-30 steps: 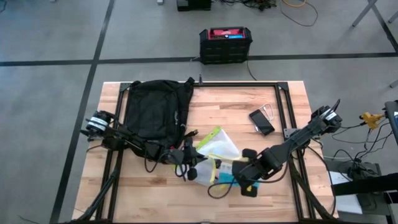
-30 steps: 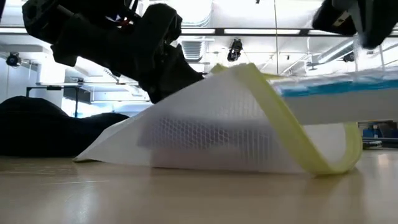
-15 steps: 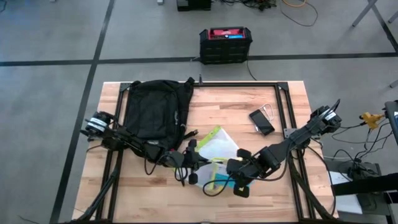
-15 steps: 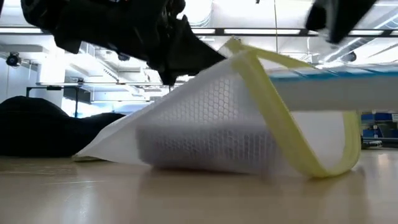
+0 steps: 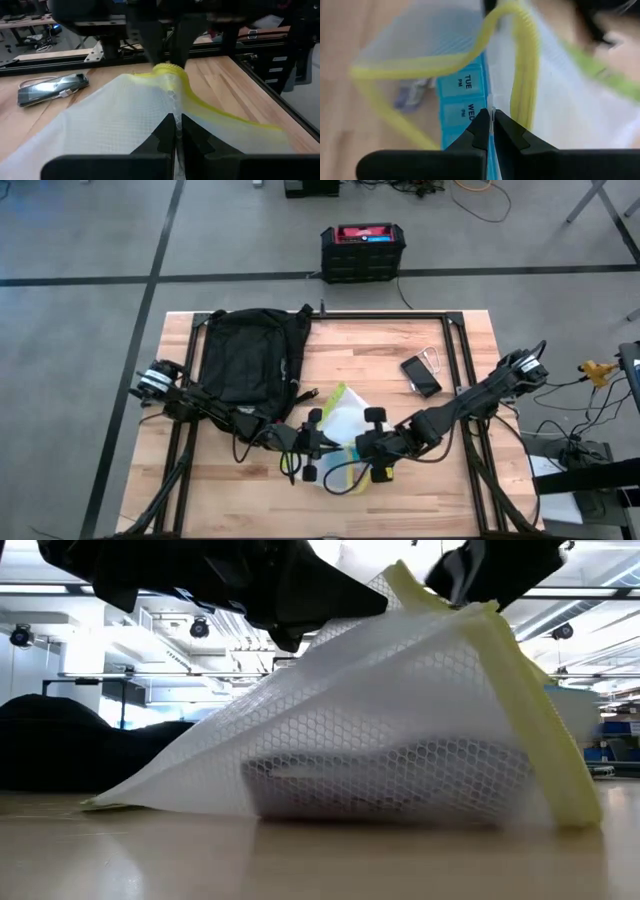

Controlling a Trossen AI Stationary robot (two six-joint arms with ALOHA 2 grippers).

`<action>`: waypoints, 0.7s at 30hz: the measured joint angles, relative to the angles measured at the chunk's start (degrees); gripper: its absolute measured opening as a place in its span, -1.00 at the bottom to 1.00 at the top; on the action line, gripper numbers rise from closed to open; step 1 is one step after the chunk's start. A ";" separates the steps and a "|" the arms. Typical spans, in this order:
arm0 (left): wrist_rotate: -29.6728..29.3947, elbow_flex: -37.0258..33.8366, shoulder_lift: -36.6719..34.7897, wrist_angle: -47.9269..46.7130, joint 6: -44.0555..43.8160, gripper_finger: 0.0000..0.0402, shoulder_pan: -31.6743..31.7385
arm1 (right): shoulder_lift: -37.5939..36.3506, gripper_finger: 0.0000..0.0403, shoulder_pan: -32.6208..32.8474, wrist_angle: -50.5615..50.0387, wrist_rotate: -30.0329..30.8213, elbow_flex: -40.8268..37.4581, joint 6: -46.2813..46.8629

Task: Unpack backpack
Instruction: Put the white medicine organizer into the zip bag

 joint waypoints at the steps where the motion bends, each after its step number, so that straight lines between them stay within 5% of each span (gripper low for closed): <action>1: 0.19 0.00 0.00 -0.01 -0.01 -1.00 0.00 | 0.00 -1.00 -0.07 1.12 1.39 -0.48 -1.55; 8: 1.16 0.00 0.00 -0.45 0.01 -1.00 0.02 | 0.00 -0.92 -2.05 9.02 2.42 -4.58 -4.77; 21: 1.54 -0.02 0.00 -1.70 0.01 -1.00 0.07 | -0.06 -0.29 -3.23 15.91 2.66 -6.73 -8.01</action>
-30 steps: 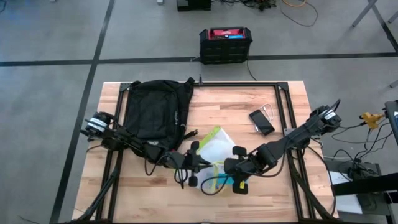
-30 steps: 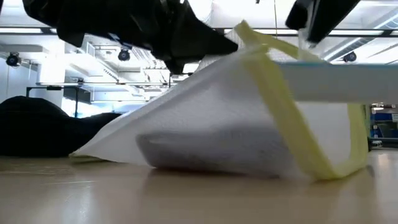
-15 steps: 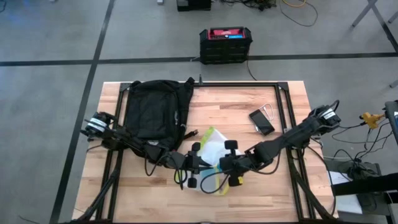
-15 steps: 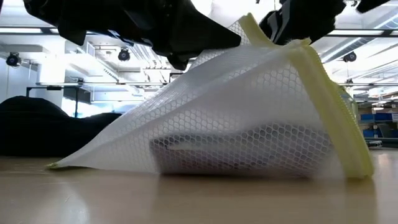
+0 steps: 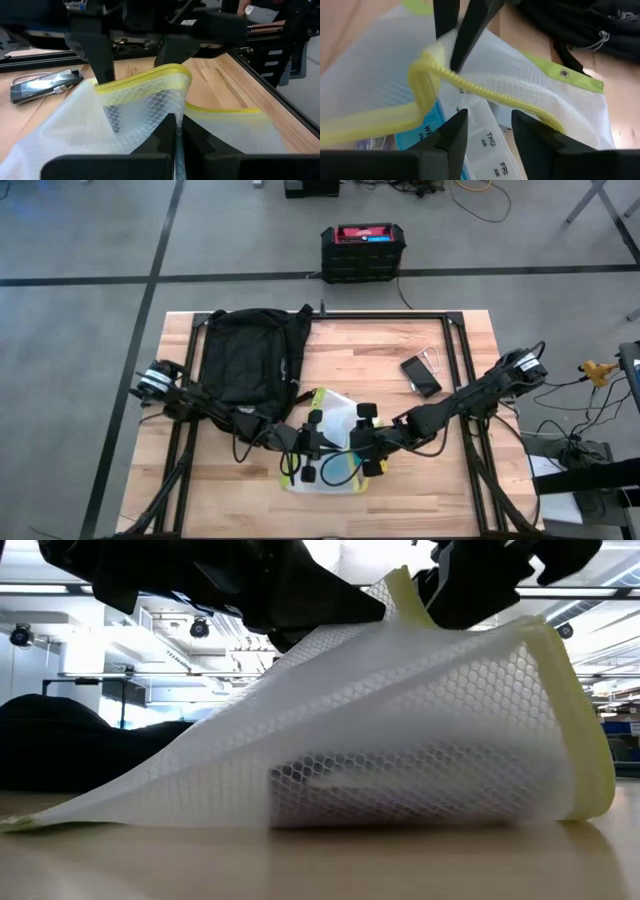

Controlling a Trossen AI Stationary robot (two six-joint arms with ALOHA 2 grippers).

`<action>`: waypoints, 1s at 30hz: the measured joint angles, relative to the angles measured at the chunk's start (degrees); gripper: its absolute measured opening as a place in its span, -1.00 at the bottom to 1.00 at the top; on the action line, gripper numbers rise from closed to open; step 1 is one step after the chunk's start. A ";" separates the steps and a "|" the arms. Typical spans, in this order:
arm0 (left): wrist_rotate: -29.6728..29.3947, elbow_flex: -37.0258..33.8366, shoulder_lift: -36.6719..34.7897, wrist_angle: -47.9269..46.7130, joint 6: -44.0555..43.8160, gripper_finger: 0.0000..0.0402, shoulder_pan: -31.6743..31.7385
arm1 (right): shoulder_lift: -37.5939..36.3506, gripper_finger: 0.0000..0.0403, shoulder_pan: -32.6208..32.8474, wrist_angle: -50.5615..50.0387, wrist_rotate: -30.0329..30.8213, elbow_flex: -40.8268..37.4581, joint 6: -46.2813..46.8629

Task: Unpack backpack
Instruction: Put the white medicine organizer into the zip bag

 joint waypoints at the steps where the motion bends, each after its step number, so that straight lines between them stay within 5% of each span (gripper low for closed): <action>1: 0.01 0.00 0.00 -0.20 0.00 -1.00 0.00 | -0.07 -0.28 0.11 -0.02 0.00 0.15 0.00; 15: -0.06 0.00 0.00 -0.86 -0.28 -1.00 0.07 | -0.29 -0.47 10.10 -15.61 -3.54 5.06 16.34; 23: -1.13 -0.07 0.00 -0.50 -0.95 -1.00 0.33 | 2.68 -0.59 14.48 -13.40 -10.35 2.25 20.68; 30: -1.17 -0.07 0.00 -0.47 -1.79 -1.00 0.78 | 7.69 -0.95 15.97 -9.90 -12.76 2.26 21.81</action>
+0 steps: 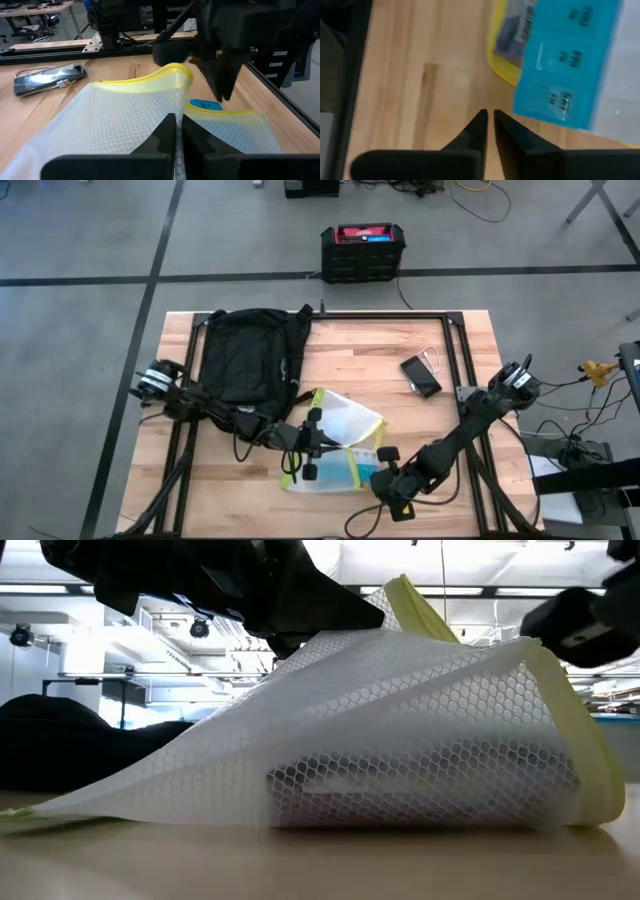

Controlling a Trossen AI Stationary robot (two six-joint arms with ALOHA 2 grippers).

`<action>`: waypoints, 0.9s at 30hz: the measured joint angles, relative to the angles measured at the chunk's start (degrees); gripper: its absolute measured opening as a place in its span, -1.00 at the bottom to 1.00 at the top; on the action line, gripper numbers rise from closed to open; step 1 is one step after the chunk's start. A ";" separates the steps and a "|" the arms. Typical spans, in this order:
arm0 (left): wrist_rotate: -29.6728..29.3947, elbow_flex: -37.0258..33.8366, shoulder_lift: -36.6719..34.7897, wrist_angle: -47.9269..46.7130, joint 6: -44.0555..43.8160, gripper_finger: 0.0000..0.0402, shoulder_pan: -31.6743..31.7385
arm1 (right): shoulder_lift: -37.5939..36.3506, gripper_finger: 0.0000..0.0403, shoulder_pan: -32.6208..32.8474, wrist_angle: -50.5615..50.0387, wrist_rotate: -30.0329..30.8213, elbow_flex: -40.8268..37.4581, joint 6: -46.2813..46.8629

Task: Unpack backpack
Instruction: Put the white medicine organizer into the zip bag

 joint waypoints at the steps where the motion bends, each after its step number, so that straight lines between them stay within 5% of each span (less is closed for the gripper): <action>1: 0.02 0.00 0.00 -0.26 -0.04 -1.00 0.21 | -0.05 -0.97 -0.01 0.61 0.05 0.09 -0.02; 11: 0.02 0.00 0.00 -1.46 -2.56 -1.00 0.89 | 2.34 -0.99 -0.74 4.34 1.10 -0.76 -0.63; 16: 4.82 0.00 0.00 -1.42 -2.05 -1.00 0.55 | 2.38 -1.00 -4.41 4.46 11.94 -0.76 -4.20; 27: 7.54 0.00 0.02 -2.00 -2.02 -1.00 -0.19 | 2.12 -1.00 -13.70 7.47 22.08 -0.76 -13.38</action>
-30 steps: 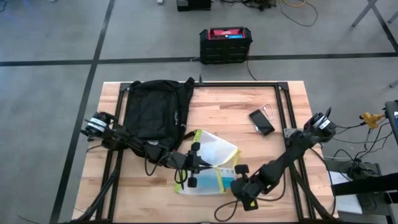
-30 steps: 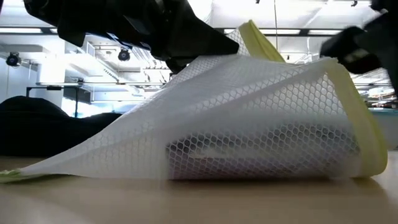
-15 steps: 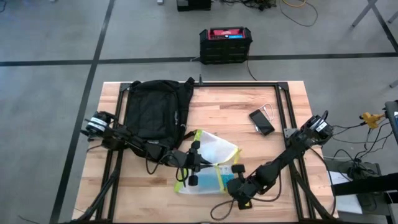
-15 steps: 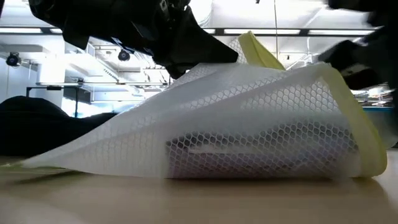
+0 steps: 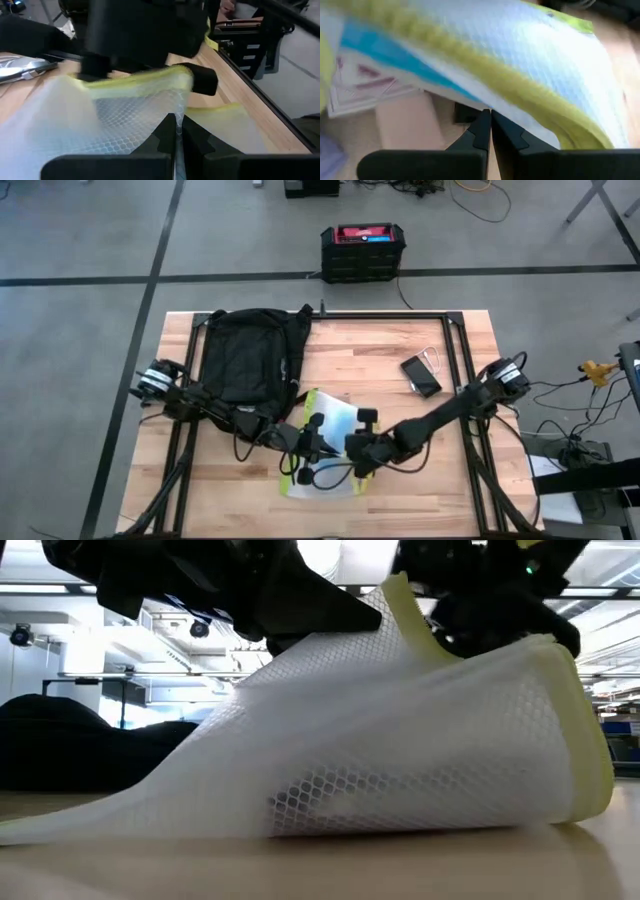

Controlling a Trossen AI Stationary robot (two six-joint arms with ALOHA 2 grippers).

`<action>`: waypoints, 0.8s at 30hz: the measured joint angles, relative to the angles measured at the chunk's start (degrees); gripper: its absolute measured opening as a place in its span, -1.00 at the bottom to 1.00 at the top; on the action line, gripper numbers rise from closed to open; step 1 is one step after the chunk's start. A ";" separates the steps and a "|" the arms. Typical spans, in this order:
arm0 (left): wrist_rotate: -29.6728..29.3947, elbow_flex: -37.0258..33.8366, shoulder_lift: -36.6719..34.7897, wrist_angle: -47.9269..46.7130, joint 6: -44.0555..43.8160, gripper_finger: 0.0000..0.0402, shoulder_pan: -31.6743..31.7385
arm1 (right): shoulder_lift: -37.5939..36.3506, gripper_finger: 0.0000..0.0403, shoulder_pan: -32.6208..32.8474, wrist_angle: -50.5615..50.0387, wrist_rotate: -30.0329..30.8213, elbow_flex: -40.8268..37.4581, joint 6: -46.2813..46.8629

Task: Unpack backpack
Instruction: Put the white medicine organizer into the zip bag

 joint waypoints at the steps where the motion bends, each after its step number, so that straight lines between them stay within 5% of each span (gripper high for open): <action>1: 0.00 0.00 0.00 -0.27 -0.17 -1.00 -0.02 | -0.23 -1.00 0.10 0.51 -0.37 0.00 -0.44; 13: 0.12 0.00 0.00 -0.93 -4.76 -0.91 -0.13 | -3.63 -1.00 4.77 -0.76 -3.78 0.00 6.41; 24: 7.67 -0.04 0.08 4.02 -1.68 -0.71 -0.46 | -6.95 -1.00 5.38 -8.35 1.06 -0.10 12.69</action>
